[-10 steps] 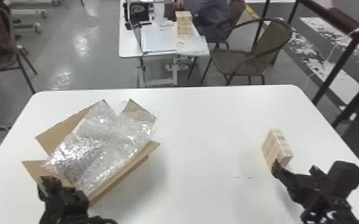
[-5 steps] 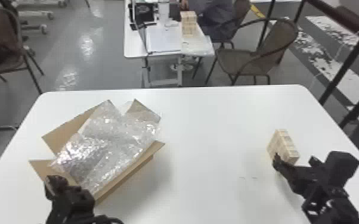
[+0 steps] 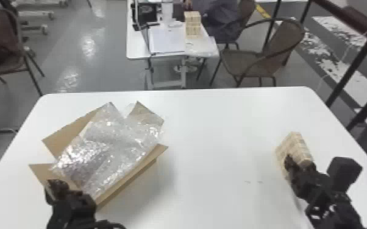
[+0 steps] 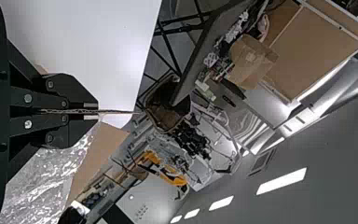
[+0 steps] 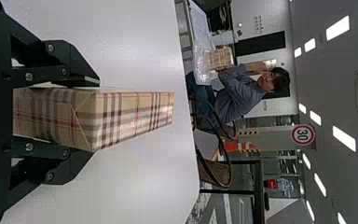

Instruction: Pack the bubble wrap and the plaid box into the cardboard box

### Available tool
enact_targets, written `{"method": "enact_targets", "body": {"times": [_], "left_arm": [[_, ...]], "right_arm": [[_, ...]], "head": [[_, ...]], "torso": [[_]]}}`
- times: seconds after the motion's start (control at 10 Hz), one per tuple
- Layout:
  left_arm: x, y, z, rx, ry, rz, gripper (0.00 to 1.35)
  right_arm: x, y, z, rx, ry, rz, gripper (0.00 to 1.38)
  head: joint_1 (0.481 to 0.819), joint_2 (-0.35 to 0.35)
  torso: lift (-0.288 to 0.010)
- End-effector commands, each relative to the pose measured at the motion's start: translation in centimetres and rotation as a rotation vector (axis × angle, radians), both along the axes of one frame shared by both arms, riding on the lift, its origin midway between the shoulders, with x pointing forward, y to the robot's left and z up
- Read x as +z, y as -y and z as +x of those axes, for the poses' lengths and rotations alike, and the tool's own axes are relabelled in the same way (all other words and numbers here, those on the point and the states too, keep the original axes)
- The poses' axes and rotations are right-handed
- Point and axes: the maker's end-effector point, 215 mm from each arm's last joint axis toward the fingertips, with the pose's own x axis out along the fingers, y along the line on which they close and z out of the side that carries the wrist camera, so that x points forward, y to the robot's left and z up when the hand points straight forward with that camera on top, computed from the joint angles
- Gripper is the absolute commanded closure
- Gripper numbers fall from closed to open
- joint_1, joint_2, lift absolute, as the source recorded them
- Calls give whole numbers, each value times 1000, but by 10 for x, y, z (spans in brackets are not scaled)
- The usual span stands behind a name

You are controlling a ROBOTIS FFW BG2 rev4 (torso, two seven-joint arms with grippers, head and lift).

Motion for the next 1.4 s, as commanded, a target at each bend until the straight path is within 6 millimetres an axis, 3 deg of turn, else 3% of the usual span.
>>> {"method": "enact_targets", "body": {"times": [0.0,0.2,0.3,0.5,0.7,0.9,1.2,1.3], "left_arm": [[0,0,0,0,1,0,1220],[0,0,-1,0,0,-1,1220],[0,-1,-1,2,0,-1,1220],[0,0,-1,2,1,-2,1220],[0,0,0,2,-1,-1,1220],[-1,3,1,-5,-4,-2,1220],[0,6,5,-16,-8,2,1219],[-1,8,7,-23,-10,2,1220]], "right_arm": [[1,0,1,1,8,-2,900],[6,0,0,2,18,7,920],[15,-1,0,1,30,13,1009],[48,-9,8,10,64,57,1015],[112,-47,29,121,103,84,1015],[170,-103,52,281,132,96,1015],[220,-178,72,463,165,116,1015],[233,-212,77,538,180,140,1015]], "head": [[695,-18],[695,-19],[695,-18],[695,-15],[695,1],[695,39],[695,132],[695,159]], "torso": [[-101],[-101],[-101],[-101],[-101],[-101],[-101],[-101]]}}
